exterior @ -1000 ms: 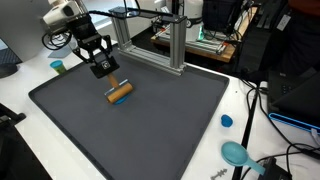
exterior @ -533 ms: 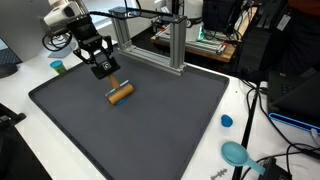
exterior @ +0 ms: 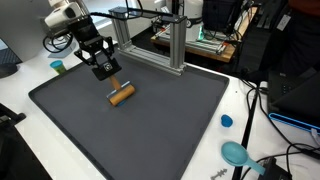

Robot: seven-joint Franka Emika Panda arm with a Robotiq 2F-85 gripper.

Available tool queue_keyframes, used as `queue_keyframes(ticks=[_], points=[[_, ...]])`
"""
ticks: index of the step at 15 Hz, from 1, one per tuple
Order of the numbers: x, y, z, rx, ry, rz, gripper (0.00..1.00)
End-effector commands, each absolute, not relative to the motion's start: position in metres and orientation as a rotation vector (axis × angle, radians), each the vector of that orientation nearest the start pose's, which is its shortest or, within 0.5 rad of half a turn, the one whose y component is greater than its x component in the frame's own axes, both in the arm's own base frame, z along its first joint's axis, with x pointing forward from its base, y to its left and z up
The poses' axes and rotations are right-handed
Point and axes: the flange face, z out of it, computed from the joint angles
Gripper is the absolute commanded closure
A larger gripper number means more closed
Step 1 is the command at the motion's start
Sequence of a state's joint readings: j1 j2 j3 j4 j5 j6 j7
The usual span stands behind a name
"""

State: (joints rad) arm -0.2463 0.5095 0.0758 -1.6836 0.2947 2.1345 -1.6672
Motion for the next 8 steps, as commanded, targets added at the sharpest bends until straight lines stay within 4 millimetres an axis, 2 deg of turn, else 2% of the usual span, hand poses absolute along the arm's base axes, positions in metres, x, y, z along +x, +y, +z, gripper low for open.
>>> queue_keyframes(ticks=[1, 6, 8], points=[[0.662, -0.087, 0.262, -2.213, -1.768, -0.254, 0.79], [0.664, -0.083, 0.263, -2.210, -1.777, -0.252, 0.79], [0.668, -0.081, 0.275, -2.228, -1.795, -0.260, 0.79]])
